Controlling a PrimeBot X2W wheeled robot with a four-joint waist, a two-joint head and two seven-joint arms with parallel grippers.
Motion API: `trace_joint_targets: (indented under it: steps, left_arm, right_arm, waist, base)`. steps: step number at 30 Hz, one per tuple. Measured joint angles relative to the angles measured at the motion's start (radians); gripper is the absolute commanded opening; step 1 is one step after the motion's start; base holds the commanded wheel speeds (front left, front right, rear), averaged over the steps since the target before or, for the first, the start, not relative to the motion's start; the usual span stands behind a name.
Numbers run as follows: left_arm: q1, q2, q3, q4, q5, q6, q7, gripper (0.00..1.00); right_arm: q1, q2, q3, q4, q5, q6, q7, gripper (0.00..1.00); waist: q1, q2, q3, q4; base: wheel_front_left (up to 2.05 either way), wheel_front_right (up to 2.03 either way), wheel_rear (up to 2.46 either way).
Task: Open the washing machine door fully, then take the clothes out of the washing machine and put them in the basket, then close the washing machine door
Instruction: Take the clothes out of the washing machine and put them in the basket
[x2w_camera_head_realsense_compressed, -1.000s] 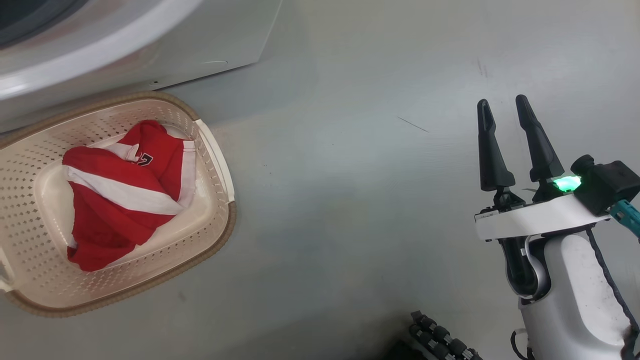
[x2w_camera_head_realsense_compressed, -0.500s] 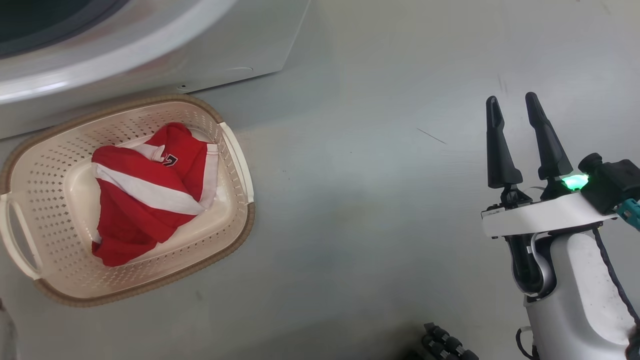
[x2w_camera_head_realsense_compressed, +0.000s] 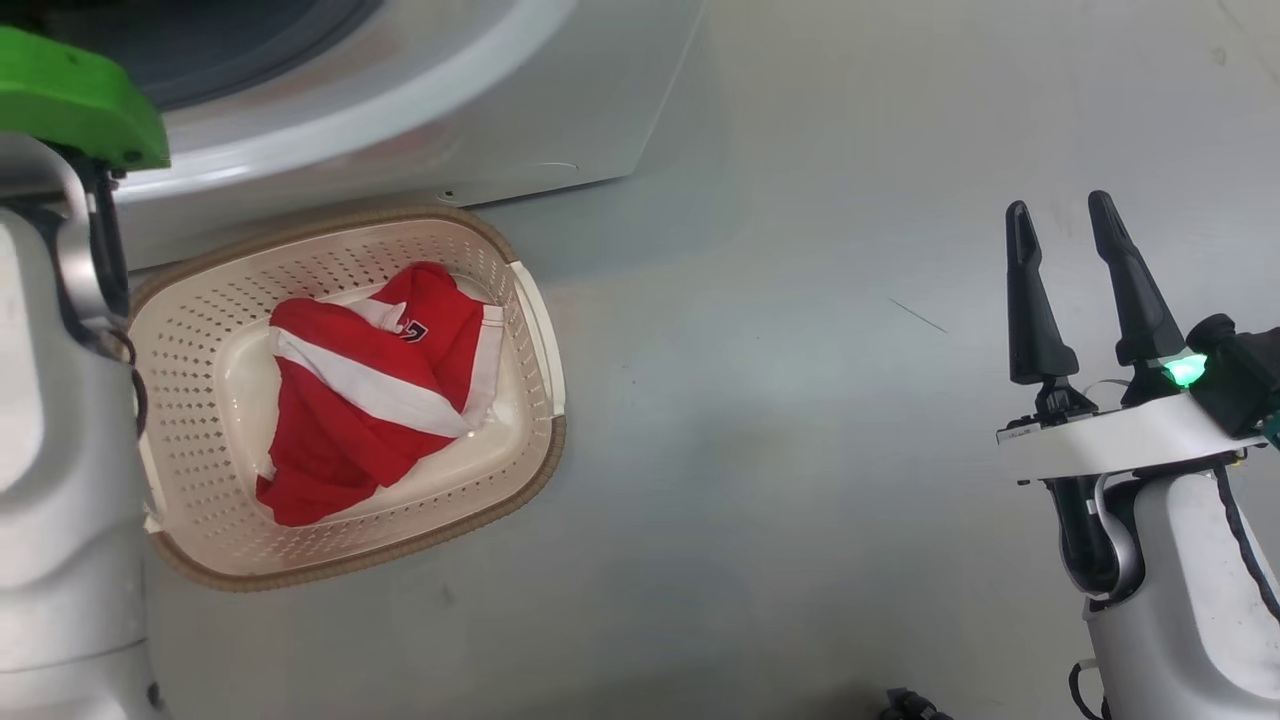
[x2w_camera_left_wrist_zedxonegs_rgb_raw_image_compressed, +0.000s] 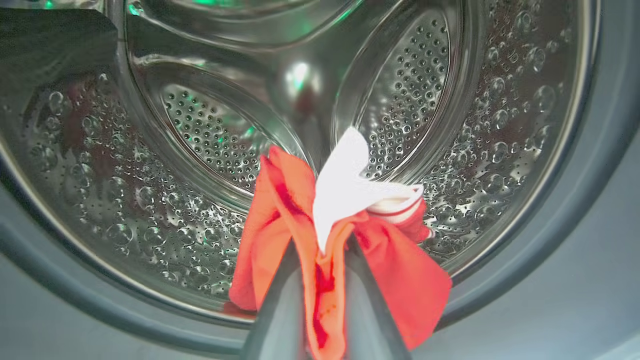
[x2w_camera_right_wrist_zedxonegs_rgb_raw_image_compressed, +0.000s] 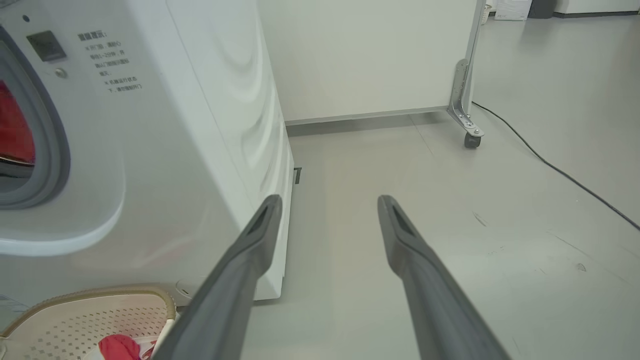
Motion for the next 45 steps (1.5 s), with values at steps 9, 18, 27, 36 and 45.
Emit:
trace_joint_targets:
  steps: [9, 18, 27, 36, 45]
  left_arm:
    - [0.149, -0.091, 0.0, -0.088, 0.0, 0.0, -0.144, 0.0]
    - [0.255, -0.107, -0.029, -0.16, 0.001, 0.0, -0.23, 0.0]
    - [0.34, -0.108, -0.102, -0.277, 0.001, 0.0, -0.241, 0.0]
    - [0.417, -0.108, -0.169, -0.391, -0.003, 0.0, -0.249, 0.0]
    - [0.559, -0.108, -0.203, -0.388, -0.055, 0.0, -0.248, 0.0]
  right_arm:
    - [0.033, -0.012, -0.014, -0.004, -0.016, 0.0, 0.0, 1.0]
    - [0.075, -0.015, -0.022, -0.004, -0.039, 0.0, 0.0, 1.0]
    - [0.125, -0.018, -0.02, -0.002, -0.057, 0.0, 0.0, 1.0]
    - [0.169, -0.016, 0.006, -0.004, -0.071, 0.0, 0.0, 1.0]
    - [0.202, -0.014, 0.037, -0.01, -0.084, 0.0, 0.0, 1.0]
  waist:
    - [0.0, 0.0, -0.06, 0.048]
    - [0.0, 0.0, -0.128, 0.091]
    - [-0.0001, 0.0, -0.212, 0.138]
    - [-0.0001, 0.0, -0.29, 0.18]
    - [-0.0001, 0.0, -0.324, 0.208]
  base:
    - [0.0, 0.0, 0.0]
    - [0.0, 0.0, 0.0]
    - [0.0, 0.0, 0.0]
    - [0.0, 0.0, 0.0]
    - [0.0, 0.0, 0.0]
